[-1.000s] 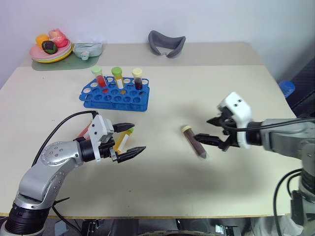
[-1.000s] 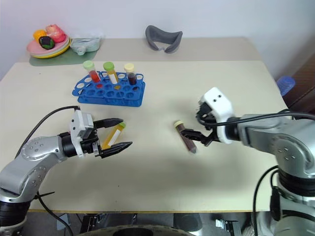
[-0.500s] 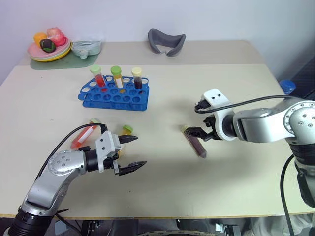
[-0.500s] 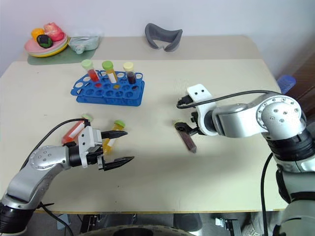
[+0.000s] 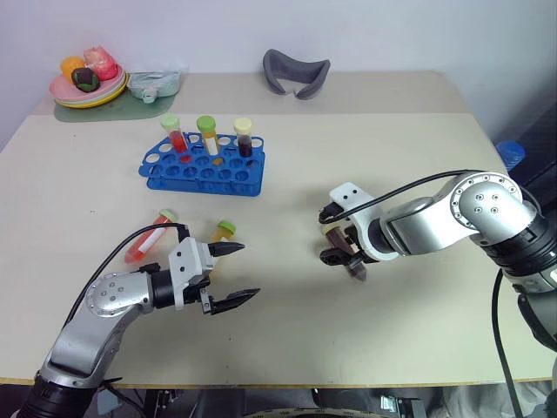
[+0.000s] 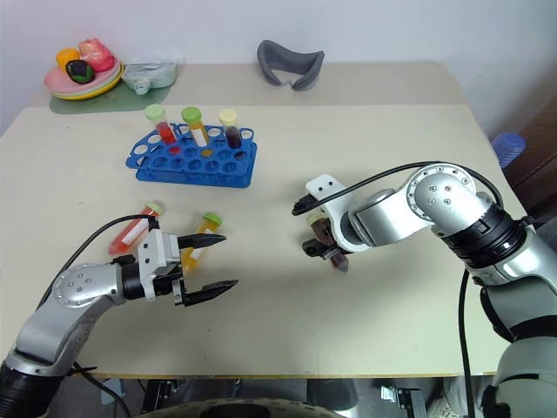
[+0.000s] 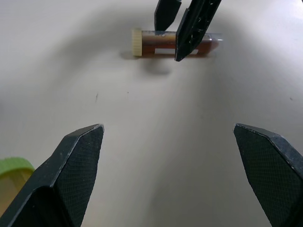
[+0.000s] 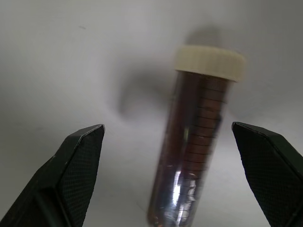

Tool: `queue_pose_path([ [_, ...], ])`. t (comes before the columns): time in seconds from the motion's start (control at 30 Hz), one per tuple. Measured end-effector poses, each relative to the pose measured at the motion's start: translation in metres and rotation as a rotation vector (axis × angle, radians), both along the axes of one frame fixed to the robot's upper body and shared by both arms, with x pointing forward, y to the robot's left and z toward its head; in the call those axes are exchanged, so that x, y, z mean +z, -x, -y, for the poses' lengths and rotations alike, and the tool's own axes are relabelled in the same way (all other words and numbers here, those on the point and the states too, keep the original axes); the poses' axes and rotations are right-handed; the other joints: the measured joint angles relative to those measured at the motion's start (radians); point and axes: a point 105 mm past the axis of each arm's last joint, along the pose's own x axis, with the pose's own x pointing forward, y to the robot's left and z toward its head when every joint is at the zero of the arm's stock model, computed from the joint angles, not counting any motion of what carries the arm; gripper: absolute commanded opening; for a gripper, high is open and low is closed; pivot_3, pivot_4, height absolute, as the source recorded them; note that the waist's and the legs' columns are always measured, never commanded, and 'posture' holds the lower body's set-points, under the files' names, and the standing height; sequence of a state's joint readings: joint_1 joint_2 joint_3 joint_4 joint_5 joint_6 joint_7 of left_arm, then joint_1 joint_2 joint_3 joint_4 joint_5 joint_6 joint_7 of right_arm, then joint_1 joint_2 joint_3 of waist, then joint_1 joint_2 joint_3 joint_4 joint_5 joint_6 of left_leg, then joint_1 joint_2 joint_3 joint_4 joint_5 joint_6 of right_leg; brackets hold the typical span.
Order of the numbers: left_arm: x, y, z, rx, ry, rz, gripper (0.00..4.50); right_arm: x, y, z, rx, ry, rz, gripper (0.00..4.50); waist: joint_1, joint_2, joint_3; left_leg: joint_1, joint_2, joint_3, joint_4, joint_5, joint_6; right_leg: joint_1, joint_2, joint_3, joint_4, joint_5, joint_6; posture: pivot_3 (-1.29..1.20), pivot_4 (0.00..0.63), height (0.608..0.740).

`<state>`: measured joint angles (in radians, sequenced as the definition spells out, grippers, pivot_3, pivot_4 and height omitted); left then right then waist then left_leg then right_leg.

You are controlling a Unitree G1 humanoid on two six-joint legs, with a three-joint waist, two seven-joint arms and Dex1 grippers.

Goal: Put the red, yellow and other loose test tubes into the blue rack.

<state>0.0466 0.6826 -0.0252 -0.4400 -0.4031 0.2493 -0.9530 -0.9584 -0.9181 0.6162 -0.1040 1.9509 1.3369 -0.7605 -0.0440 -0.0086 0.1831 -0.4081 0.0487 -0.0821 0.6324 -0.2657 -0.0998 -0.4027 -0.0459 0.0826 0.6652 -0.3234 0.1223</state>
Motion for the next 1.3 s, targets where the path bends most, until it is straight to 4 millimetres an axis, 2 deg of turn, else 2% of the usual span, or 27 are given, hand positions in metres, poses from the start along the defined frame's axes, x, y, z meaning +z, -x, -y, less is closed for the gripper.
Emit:
queue_pose_path([
  [0.17,0.001,0.000,0.001,0.000,0.000,0.001,4.49,-0.004,-0.007,0.007,-0.062,0.022,-0.011,4.37,-0.001,0.000,0.000,0.000,0.000,0.000,0.000,0.000,0.000,0.000,0.000,0.000,0.000,0.000,0.000,0.00,0.150,0.740],
  [0.43,0.012,-0.003,0.009,0.010,0.003,0.024,4.49,-0.007,-0.010,0.006,-0.091,0.063,0.005,4.37,-0.001,0.000,0.000,0.000,0.000,0.000,0.000,0.000,0.000,0.000,0.000,0.000,0.001,0.000,0.000,0.00,0.150,0.740],
  [0.53,0.016,-0.005,0.013,0.009,0.004,0.025,4.50,-0.008,-0.011,0.006,-0.098,0.075,0.012,3.61,-0.002,0.000,-0.001,0.000,0.000,0.000,0.001,0.000,0.000,0.000,0.000,0.000,0.001,0.000,0.000,0.00,0.150,0.740],
  [0.63,0.020,-0.007,0.014,0.010,0.011,0.026,4.50,-0.007,-0.013,0.005,-0.111,0.068,0.017,2.17,-0.003,0.000,-0.001,0.000,0.000,0.000,0.001,0.000,0.000,0.000,0.001,0.000,0.002,0.000,0.000,0.00,0.150,0.740],
  [0.67,0.020,-0.008,0.014,0.011,0.011,0.023,4.50,-0.007,-0.013,0.004,-0.110,0.065,0.018,1.56,-0.003,0.000,-0.001,0.000,0.000,0.000,0.001,0.000,0.000,0.000,0.001,0.000,0.002,0.000,0.000,0.00,0.150,0.740],
  [0.7,0.020,-0.008,0.014,0.012,0.011,0.021,4.50,-0.007,-0.013,0.003,-0.110,0.062,0.019,1.24,-0.003,0.000,-0.001,0.000,0.000,0.000,0.001,0.000,0.000,0.000,0.001,0.000,0.001,0.000,0.000,0.00,0.150,0.740],
  [1.07,0.012,-0.004,0.007,0.022,0.014,0.000,4.50,-0.006,-0.014,0.000,-0.111,0.043,0.025,1.24,-0.004,0.000,-0.001,0.000,0.000,0.000,0.001,0.000,0.000,0.000,0.001,0.000,0.002,0.000,0.000,0.00,0.150,0.740],
  [1.13,0.013,-0.010,-0.005,0.090,0.026,0.009,4.50,0.003,-0.016,-0.009,-0.082,0.004,0.046,1.24,-0.007,0.001,0.000,0.000,0.000,0.000,0.000,0.000,0.000,-0.002,0.001,0.001,0.002,0.000,0.000,0.00,0.150,0.740],
  [1.17,0.017,-0.014,-0.013,0.137,0.052,0.015,4.50,0.014,-0.018,-0.018,-0.054,-0.038,0.078,1.24,-0.008,0.002,0.001,-0.001,0.000,0.000,0.000,0.000,0.000,-0.003,0.001,0.000,0.003,0.000,0.000,0.00,0.150,0.740],
  [1.23,0.027,-0.023,-0.033,0.246,0.099,0.047,4.50,0.050,-0.022,-0.041,0.040,-0.159,0.225,1.24,-0.009,0.003,0.001,-0.001,0.001,0.000,0.000,0.000,0.000,-0.004,0.001,0.000,0.003,0.000,0.000,0.00,0.150,0.740],
  [1.3,0.035,-0.030,-0.055,0.357,0.144,0.077,4.50,0.093,-0.021,-0.067,0.178,-0.294,0.450,1.24,-0.003,0.003,0.001,-0.001,0.001,-0.001,-0.001,0.000,0.000,-0.004,0.001,-0.001,0.001,0.000,0.000,0.00,0.150,0.740],
])
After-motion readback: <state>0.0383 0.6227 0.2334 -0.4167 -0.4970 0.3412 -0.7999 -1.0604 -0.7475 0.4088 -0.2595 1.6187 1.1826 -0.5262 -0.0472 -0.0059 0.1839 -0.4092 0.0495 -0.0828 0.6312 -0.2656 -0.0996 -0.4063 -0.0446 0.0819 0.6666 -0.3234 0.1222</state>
